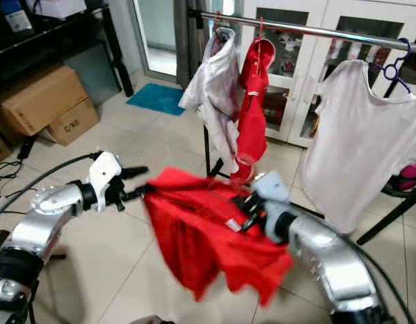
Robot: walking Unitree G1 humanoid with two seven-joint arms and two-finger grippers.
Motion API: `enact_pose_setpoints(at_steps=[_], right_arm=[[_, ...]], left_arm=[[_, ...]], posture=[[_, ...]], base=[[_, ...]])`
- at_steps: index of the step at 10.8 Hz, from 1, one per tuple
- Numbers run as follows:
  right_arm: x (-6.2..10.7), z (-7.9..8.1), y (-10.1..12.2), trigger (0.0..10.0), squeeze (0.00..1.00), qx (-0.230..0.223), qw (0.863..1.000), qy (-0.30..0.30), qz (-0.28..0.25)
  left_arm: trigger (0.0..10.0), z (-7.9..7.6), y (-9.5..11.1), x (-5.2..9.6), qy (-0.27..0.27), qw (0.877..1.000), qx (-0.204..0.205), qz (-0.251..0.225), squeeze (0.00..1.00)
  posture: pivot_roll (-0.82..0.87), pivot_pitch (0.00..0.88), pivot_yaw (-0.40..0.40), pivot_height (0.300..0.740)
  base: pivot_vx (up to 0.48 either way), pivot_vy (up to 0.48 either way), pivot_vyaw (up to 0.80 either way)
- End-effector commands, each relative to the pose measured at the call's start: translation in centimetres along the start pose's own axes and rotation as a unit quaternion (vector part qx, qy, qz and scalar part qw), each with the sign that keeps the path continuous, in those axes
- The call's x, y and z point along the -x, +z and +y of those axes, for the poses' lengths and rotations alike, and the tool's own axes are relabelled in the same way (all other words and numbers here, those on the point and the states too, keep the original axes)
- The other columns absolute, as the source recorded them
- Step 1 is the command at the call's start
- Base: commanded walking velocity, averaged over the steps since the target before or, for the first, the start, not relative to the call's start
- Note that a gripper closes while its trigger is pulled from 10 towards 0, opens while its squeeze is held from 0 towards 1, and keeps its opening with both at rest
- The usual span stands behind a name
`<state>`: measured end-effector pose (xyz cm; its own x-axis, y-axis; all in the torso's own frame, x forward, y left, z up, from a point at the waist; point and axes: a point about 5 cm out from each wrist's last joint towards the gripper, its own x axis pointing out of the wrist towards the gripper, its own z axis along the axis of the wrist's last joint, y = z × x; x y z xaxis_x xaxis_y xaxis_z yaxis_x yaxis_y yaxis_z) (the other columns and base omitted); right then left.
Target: Hang hanger
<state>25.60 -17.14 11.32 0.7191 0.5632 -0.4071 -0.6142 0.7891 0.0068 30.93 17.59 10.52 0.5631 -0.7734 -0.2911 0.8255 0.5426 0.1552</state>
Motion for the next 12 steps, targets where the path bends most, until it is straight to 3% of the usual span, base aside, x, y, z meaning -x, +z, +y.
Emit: enact_pose_setpoints(at_steps=[1, 2, 3, 4, 5, 6, 7, 8, 9, 10, 12], right_arm=[[-0.4, 0.7, 2.2, 0.0, 0.0, 0.006, 0.999, 0.018, -0.045], [-0.4, 1.1, 3.0, 0.0, 0.0, 0.0, 0.998, 0.028, -0.061], [-0.6, 1.6, 3.2, 0.0, 0.0, -0.001, 0.997, 0.034, -0.066], [-0.7, 1.9, 3.3, 0.0, 0.0, 0.0, 0.997, 0.036, -0.068], [-0.7, 2.1, 3.4, 0.0, 0.0, -0.001, 0.997, 0.037, -0.072], [-0.9, 2.4, 3.6, 0.0, 0.0, -0.004, 0.996, 0.032, -0.078], [-1.1, 2.4, 3.8, 0.0, 0.0, 0.002, 0.997, 0.015, -0.081], [-1.6, 2.6, 4.0, 0.0, 0.0, 0.005, 0.996, -0.001, -0.086], [-2.0, 2.7, 4.3, 0.0, 0.0, -0.006, 0.995, -0.008, -0.095], [-2.3, 2.8, 4.6, 0.0, 0.0, -0.02, 0.994, -0.013, -0.105], [-1.9, 3.0, 5.1, 0.0, 0.0, -0.034, 0.991, 0.017, -0.126]], left_arm=[[10.0, -0.9, 0.6, -0.7, -0.043, 0.999, 0.001, -0.015, 1.0], [10.0, -0.6, 0.6, -1.2, -0.005, 0.999, 0.034, -0.031, 1.0], [10.0, 0.1, 1.1, -2.0, 0.063, 0.993, 0.079, -0.068, 1.0], [10.0, 1.0, 1.4, -2.4, 0.145, 0.982, 0.09, -0.085, 1.0], [10.0, 1.4, 1.8, -2.5, 0.182, 0.971, 0.102, -0.12, 1.0], [10.0, 1.3, 1.7, -2.7, 0.183, 0.969, 0.123, -0.111, 1.0], [10.0, 1.4, 1.6, -2.5, 0.17, 0.97, 0.137, -0.106, 0.52], [10.0, 2.4, 1.4, -2.2, 0.233, 0.962, 0.122, -0.079, 0.5], [10.0, 2.0, 1.5, -2.6, 0.229, 0.967, 0.091, -0.064, 0.09], [10.0, -0.2, 2.2, -3.7, 0.138, 0.985, 0.07, -0.077, 0.0], [10.0, -0.4, 1.5, -4.0, 0.148, 0.987, 0.036, -0.048, 0.0]], posture=[[-0.13, 0.0, 0.091, 0.74], [-0.13, 0.0, 0.092, 0.74], [-0.13, 0.0, 0.093, 0.74], [-0.13, 0.0, 0.094, 0.74], [-0.13, 0.0, 0.094, 0.74], [-0.13, 0.0, 0.092, 0.74], [-0.13, 0.0, 0.091, 0.74], [-0.13, 0.0, 0.089, 0.74], [-0.13, 0.0, 0.086, 0.74], [-0.13, 0.0, 0.087, 0.74], [-0.13, 0.0, 0.092, 0.74]], base=[[0.0, 0.0, 0.0], [0.0, 0.0, 0.0], [0.0, 0.0, 0.0], [0.0, 0.0, 0.0], [0.0, 0.0, 0.0], [0.0, 0.0, 0.0], [0.0, 0.0, 0.0], [0.0, 0.0, 0.0], [0.0, 0.0, 0.0], [0.0, 0.0, 0.0], [0.0, 0.0, 0.0]])
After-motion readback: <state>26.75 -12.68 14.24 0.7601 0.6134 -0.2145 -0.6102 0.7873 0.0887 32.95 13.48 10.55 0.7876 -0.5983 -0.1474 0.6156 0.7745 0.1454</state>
